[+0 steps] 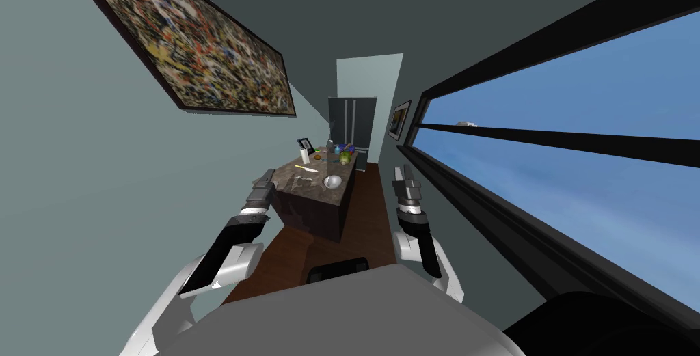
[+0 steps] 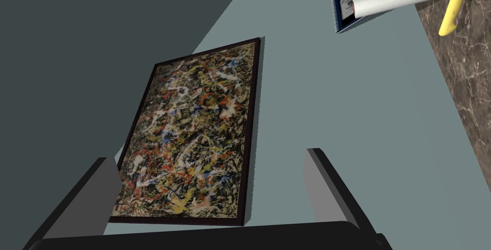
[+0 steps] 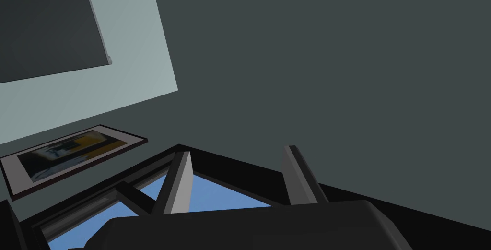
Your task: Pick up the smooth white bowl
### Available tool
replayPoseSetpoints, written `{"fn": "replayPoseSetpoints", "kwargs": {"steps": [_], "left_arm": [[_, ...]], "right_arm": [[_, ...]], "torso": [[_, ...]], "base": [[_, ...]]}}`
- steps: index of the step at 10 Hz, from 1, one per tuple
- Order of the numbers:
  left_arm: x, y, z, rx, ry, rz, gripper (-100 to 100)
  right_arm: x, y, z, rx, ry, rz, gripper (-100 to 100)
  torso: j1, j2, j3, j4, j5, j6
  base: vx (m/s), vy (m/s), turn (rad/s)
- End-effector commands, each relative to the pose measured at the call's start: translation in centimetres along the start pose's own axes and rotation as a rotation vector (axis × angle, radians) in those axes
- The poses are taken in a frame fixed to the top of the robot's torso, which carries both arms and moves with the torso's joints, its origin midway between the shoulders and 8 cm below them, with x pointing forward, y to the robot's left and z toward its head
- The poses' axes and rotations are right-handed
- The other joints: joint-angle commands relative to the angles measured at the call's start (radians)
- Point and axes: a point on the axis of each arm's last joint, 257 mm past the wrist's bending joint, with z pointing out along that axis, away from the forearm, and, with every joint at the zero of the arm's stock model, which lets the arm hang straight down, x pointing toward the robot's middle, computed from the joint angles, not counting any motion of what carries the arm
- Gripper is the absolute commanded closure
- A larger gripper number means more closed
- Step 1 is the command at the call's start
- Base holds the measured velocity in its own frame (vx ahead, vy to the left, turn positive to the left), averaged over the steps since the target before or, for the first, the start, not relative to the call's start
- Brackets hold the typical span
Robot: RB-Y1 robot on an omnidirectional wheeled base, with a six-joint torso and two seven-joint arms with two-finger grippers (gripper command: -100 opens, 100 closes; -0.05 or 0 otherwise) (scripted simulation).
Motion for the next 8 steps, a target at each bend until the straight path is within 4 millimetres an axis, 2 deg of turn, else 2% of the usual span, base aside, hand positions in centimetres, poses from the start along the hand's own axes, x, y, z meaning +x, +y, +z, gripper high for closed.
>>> {"fn": "replayPoseSetpoints", "kwargs": {"steps": [1,3,6,8], "left_arm": [[-0.3,0.5,0.5,-0.029,-0.003,0.007,-100],[-0.3,1.5,0.5,-0.07,0.0,0.007,-100],[-0.9,2.5,1.4,-0.124,-0.011,0.013,-100],[-0.8,3.7,1.3,-0.173,-0.009,0.012,-100]], "right_arm": [[0.0,0.0,0.0,0.0,0.0,0.0,0],[0.0,0.0,0.0,0.0,0.0,0.0,0],[0.0,0.0,0.0,0.0,0.0,0.0,0],[0.0,0.0,0.0,0.0,0.0,0.0,0]], "torso": [[0.0,0.0,0.0,0.0,0.0,0.0],[0.0,0.0,0.0,0.0,0.0,0.0],[0.0,0.0,0.0,0.0,0.0,0.0],[0.0,0.0,0.0,0.0,0.0,0.0]], "base": [[0.004,0.016,-0.067],[0.003,0.01,-0.014],[0.004,0.009,-0.053],[0.003,0.004,-0.019]]}}
